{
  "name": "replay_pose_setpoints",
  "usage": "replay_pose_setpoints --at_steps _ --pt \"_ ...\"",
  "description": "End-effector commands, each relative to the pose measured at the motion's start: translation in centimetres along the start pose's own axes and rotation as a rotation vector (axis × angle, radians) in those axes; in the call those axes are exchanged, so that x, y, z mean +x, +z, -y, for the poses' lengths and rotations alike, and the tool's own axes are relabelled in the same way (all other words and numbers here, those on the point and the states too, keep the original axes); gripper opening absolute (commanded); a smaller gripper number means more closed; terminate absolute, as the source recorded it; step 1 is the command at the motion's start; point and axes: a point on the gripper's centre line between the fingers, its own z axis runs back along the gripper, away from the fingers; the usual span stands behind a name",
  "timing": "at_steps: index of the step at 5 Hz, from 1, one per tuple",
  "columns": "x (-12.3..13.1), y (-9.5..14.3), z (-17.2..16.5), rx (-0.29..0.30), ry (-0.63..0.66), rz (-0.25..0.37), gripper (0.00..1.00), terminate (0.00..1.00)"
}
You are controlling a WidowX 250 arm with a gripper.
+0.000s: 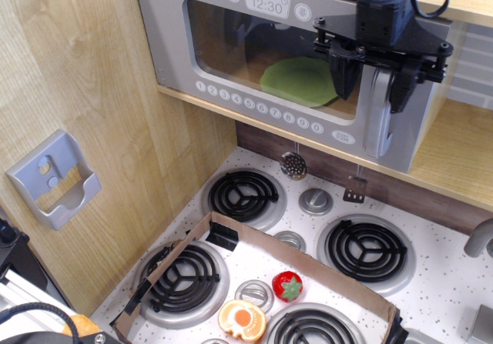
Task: Open microwave
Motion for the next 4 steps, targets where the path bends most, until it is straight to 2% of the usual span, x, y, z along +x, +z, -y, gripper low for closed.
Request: replay_pose_setpoints --at_steps 1,2,4 --pt "-0.8 -0.1 -0.3 -0.018 0.108 0.01 0.0 0.0" --pt "-2.7 -0.3 -0.4 -0.006 0.195 0.007 0.0 0.0" --pt "-6.1 1.0 -0.6 0.031 0.313 0.006 0.0 0.0"
